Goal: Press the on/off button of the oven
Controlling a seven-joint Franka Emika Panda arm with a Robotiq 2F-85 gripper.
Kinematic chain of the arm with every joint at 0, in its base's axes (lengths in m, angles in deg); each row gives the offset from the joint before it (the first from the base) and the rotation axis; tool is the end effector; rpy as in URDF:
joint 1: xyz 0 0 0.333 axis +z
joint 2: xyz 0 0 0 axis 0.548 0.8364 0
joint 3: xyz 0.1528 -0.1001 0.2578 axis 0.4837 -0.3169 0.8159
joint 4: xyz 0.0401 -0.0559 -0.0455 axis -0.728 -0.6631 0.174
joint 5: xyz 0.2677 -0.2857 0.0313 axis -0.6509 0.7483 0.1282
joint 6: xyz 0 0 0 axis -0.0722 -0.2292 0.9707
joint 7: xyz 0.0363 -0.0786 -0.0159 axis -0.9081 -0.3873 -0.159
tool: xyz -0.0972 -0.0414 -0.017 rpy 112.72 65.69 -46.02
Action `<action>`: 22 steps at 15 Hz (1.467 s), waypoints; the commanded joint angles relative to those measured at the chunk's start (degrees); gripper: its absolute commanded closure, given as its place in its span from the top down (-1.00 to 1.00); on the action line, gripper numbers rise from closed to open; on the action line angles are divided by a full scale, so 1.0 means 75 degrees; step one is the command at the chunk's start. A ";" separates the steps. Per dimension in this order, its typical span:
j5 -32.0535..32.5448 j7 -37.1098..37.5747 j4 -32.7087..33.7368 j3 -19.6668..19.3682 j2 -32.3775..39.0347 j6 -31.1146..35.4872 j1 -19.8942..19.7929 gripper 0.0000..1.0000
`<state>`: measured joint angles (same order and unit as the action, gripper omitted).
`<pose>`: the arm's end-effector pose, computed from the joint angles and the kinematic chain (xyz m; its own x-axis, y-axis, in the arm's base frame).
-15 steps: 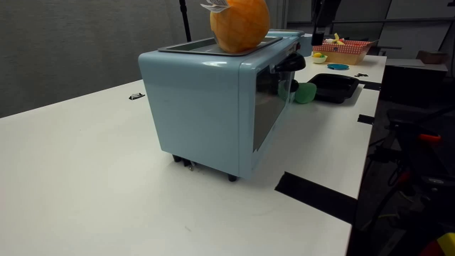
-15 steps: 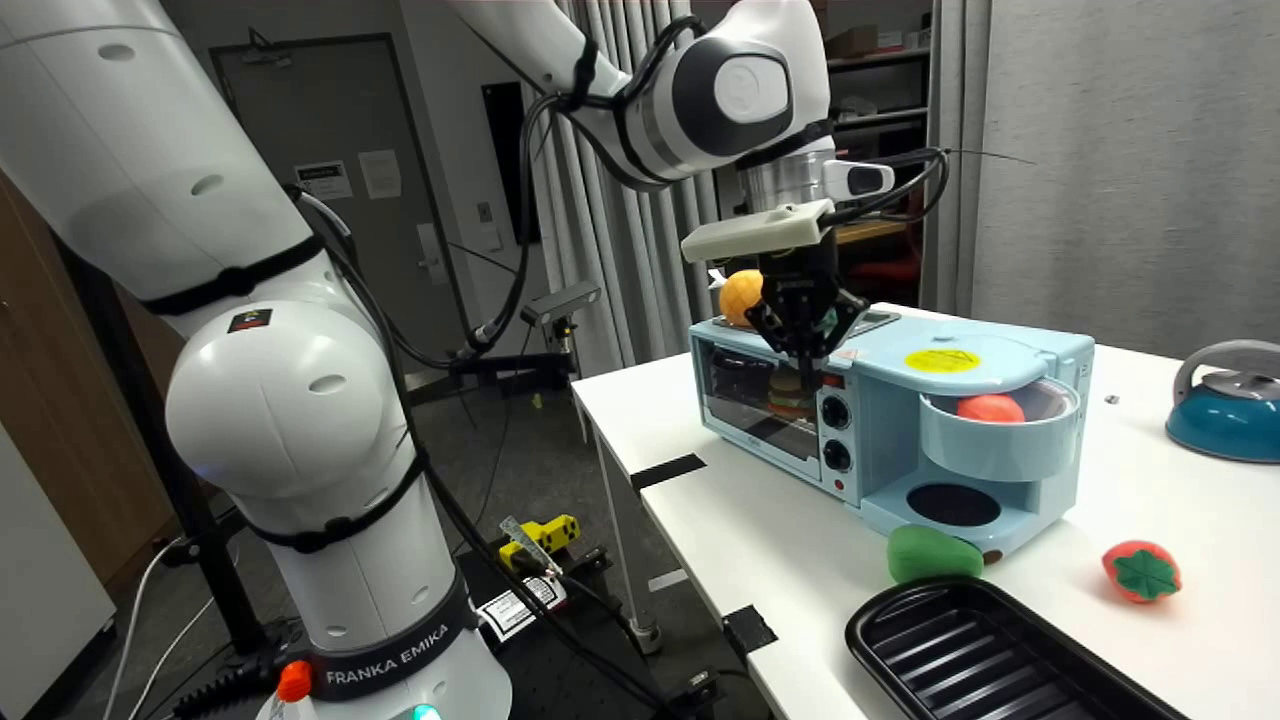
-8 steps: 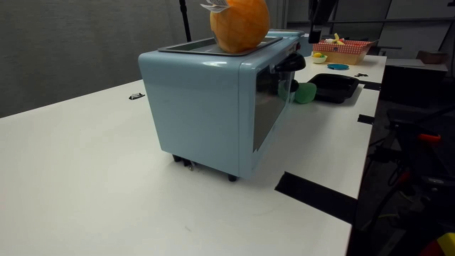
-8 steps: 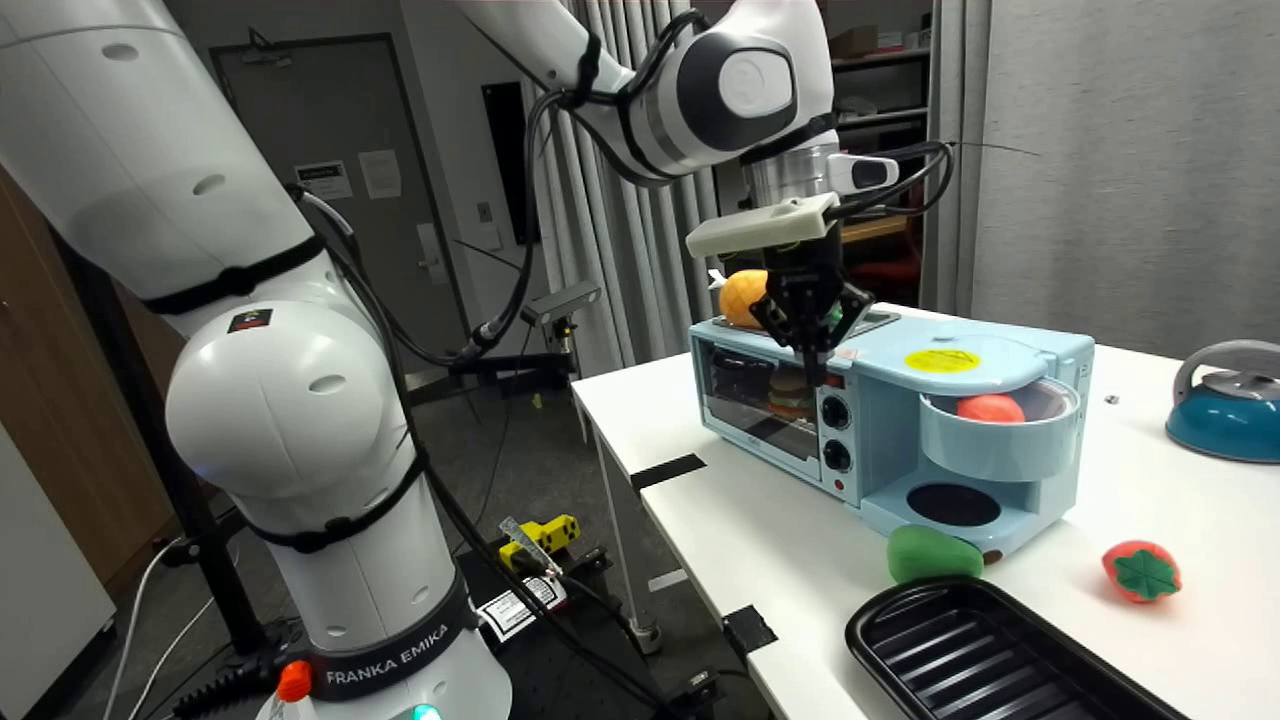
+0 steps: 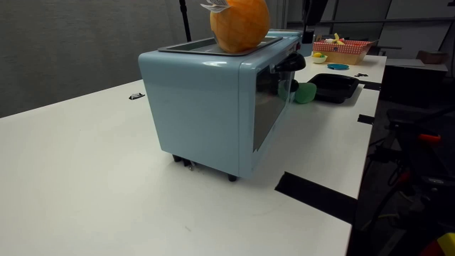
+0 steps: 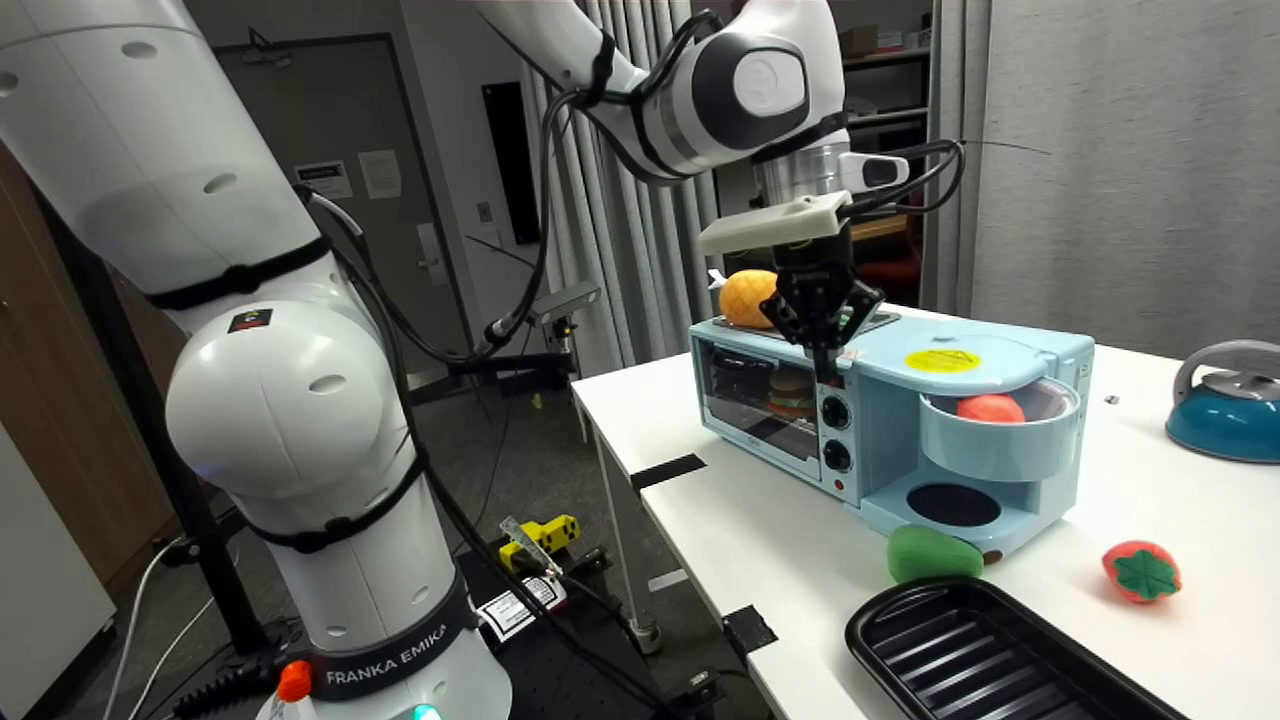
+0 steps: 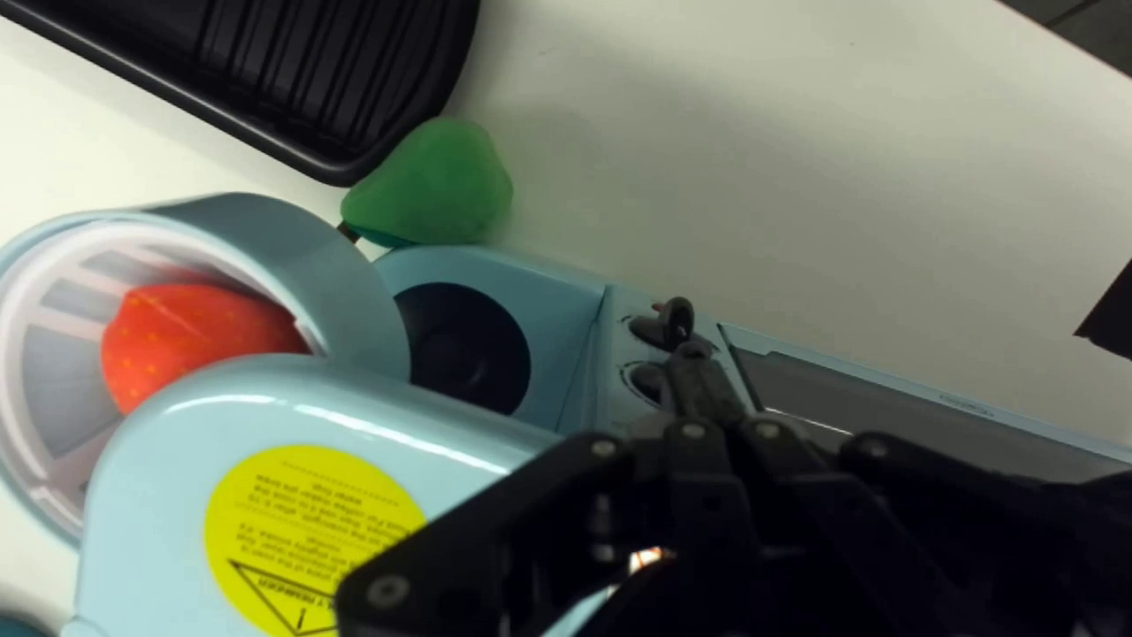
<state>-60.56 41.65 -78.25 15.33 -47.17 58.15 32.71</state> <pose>0.4547 -0.0241 0.3727 0.9538 0.3003 0.0057 0.2984 -0.9495 0.0974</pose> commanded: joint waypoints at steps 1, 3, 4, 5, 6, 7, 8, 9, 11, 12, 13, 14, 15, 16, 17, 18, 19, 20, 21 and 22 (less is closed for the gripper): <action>0.0003 0.0088 0.0205 0.0029 0.0349 0.0047 0.0023 -1.00; -0.0004 0.0105 0.0223 0.0051 0.0463 0.0041 0.0029 -1.00; -0.0026 0.0106 0.0230 0.0061 0.0498 0.0054 0.0037 -1.00; -0.0043 0.0109 0.0231 0.0070 0.0515 0.0074 0.0044 -1.00; -0.0089 0.0092 0.0221 0.0078 0.0491 0.0127 0.0059 -1.00; -0.0115 0.0084 0.0217 0.0086 0.0461 0.0159 0.0071 -1.00; -0.0128 0.0080 0.0212 0.0100 0.0406 0.0187 0.0086 -1.00; -0.0128 0.0066 0.0216 0.0110 0.0370 0.0194 0.0096 -1.00; -0.0137 0.0050 0.0208 0.0121 0.0312 0.0197 0.0105 -1.00; -0.0149 0.0044 0.0216 0.0124 0.0306 0.0197 0.0109 -1.00; -0.0157 0.0026 0.0222 0.0128 0.0306 0.0192 0.0115 -1.00; -0.0166 0.0017 0.0230 0.0133 0.0311 0.0181 0.0121 -1.00; -0.0173 0.0010 0.0239 0.0136 0.0316 0.0173 0.0125 -1.00; -0.0198 -0.0011 0.0262 0.0134 0.0335 0.0162 0.0131 -1.00; -0.0207 -0.0022 0.0279 0.0133 0.0348 0.0154 0.0133 -1.00; -0.0219 -0.0043 0.0312 0.0130 0.0375 0.0136 0.0135 -1.00; -0.0247 -0.0065 0.0331 0.0127 0.0387 0.0130 0.0140 -1.00; -0.0275 -0.0068 0.0354 0.0129 0.0401 0.0130 0.0147 -1.00; -0.0315 -0.0074 0.0372 0.0128 0.0408 0.0137 0.0153 -1.00; -0.0341 -0.0084 0.0385 0.0129 0.0411 0.0133 0.0157 -1.00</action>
<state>-61.14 41.62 -76.95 16.05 -44.21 58.17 33.02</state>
